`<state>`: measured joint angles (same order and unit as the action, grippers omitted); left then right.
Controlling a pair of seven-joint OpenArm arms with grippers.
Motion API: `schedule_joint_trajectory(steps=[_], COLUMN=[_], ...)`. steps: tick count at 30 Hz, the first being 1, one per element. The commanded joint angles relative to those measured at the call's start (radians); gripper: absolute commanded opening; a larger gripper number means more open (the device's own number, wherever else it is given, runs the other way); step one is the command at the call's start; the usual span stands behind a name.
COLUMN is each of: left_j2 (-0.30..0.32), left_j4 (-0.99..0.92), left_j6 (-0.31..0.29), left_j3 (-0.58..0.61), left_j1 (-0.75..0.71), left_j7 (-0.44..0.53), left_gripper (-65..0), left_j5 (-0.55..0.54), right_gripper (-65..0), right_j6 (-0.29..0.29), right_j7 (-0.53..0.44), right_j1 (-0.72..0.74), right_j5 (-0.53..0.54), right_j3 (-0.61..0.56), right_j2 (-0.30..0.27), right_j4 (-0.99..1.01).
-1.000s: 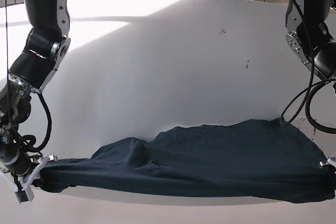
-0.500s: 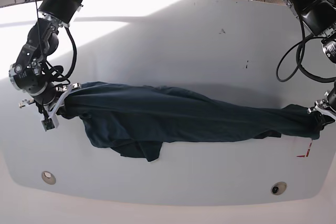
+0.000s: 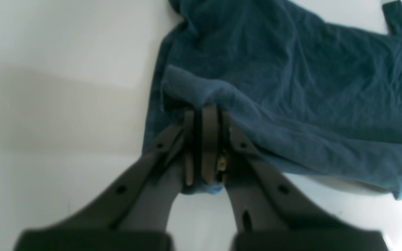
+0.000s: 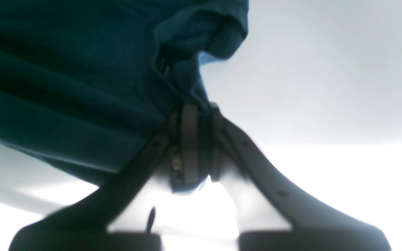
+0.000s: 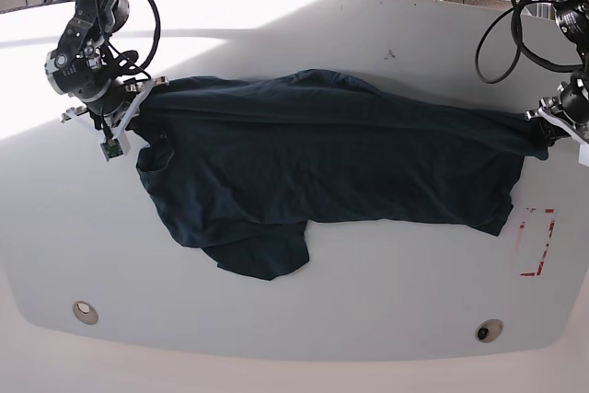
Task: Fold the T-shirt properly
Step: 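Lower the shirt and drag it flat across the table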
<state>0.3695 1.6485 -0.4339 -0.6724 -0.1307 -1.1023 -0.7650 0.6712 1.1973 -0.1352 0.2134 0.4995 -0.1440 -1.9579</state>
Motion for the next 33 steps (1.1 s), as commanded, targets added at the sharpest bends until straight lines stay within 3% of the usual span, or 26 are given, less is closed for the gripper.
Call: schedule_joint_trajectory(steps=[1, 15, 19, 24, 29, 33], left_j2=[0.023, 0.062, 0.067, 0.089, 0.096, 0.096], left_j4=[0.022, 0.009, 0.009, 0.011, 0.012, 0.020], left_j6=[-0.001, -0.001, -0.001, -0.001, -0.001, -0.001], left_j3=[-0.007, 0.000, 0.000, 0.004, 0.046, 0.046], left_j1=[-0.042, -0.179, -0.192, -0.205, -0.206, -0.205], left_j7=[0.026, 0.026, 0.026, 0.026, 0.026, 0.026], left_gripper=[-65.0, -65.0, -64.3, -52.4, -32.2, -26.5], left_j5=[-0.017, -0.012, -0.012, -0.012, -0.012, -0.012], right_gripper=[-65.0, -65.0, -61.2, -47.1, -24.6, -14.9], right_j6=[-0.001, -0.001, -0.006, -0.012, -0.012, -0.012], right_j7=[-0.021, -0.021, -0.021, -0.020, -0.020, -0.020], right_j1=[-0.042, -0.143, -0.152, -0.154, -0.149, -0.140], right_j5=[-0.004, -0.010, -0.016, -0.016, -0.010, -0.007], right_j3=[0.008, 0.044, 0.044, 0.044, 0.043, 0.046], right_j2=[-0.010, 0.019, 0.034, 0.040, 0.047, 0.057], right_j4=[-0.021, -0.013, -0.013, -0.013, -0.016, -0.028])
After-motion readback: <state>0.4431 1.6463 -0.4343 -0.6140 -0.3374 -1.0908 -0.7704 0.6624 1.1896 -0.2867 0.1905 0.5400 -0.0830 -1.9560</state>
